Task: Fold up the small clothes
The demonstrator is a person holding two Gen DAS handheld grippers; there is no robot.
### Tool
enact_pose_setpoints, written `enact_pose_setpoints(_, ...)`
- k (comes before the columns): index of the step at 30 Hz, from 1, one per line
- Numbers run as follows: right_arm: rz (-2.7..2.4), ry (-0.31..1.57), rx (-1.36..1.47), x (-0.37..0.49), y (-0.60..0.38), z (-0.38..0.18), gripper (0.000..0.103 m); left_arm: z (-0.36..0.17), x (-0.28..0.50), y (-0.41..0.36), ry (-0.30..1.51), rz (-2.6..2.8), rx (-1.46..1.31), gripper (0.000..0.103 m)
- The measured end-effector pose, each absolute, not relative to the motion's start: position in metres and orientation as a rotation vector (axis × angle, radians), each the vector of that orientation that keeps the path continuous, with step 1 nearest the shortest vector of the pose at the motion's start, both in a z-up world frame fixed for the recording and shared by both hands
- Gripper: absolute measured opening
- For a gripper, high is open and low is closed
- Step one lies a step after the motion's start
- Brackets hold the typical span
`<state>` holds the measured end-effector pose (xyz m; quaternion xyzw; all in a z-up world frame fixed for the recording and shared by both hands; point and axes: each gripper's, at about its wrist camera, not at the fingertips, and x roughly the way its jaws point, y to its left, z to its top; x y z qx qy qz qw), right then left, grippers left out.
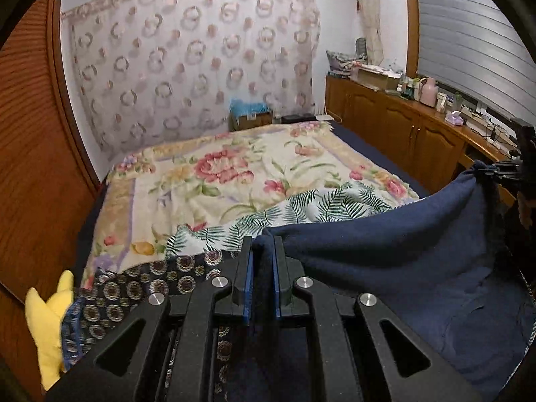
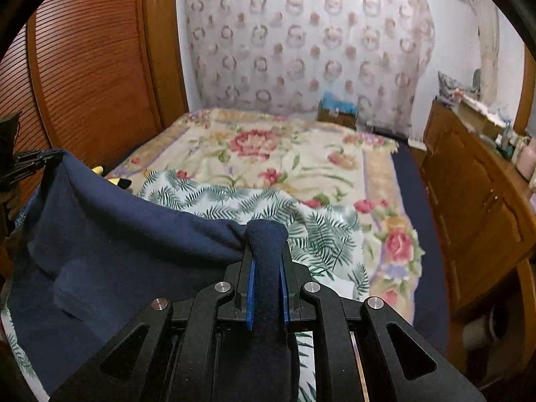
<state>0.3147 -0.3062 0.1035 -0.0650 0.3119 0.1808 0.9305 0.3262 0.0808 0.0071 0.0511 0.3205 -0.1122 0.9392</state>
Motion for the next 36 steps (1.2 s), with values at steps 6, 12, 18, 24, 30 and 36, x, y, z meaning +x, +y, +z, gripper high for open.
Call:
enact_pose_setpoints(6, 0.36, 0.664, -0.117, 0.327, -0.307, 0.091, 0.014, 0.004, 0.333, 0.08, 0.661, -0.182, 0.111, 0.016)
enact_pose_setpoints(12, 0.314, 0.645, -0.123, 0.315, -0.302, 0.088, 0.045, 0.019, 0.304, 0.091, 0.624, -0.208, 0.061, 0.045)
enact_pose_setpoints(18, 0.305, 0.603, -0.13, 0.265, -0.301, 0.078, 0.07, 0.016, 0.254, 0.1, 0.622, -0.21, 0.04, 0.079)
enact_pose_setpoints(24, 0.311, 0.658, -0.071, 0.216, -0.312, 0.057, 0.07, -0.001, 0.221, 0.104, 0.674, -0.173, -0.002, 0.079)
enact_pose_setpoints(30, 0.284, 0.724, -0.022, 0.186, -0.327, 0.042, 0.07, -0.016, 0.203, 0.09, 0.725, -0.188, 0.011, 0.072)
enact_pose_setpoints(36, 0.291, 0.759, 0.017, 0.175, -0.33, 0.04, 0.07, -0.028, 0.188, 0.078, 0.761, -0.246, -0.018, 0.043)
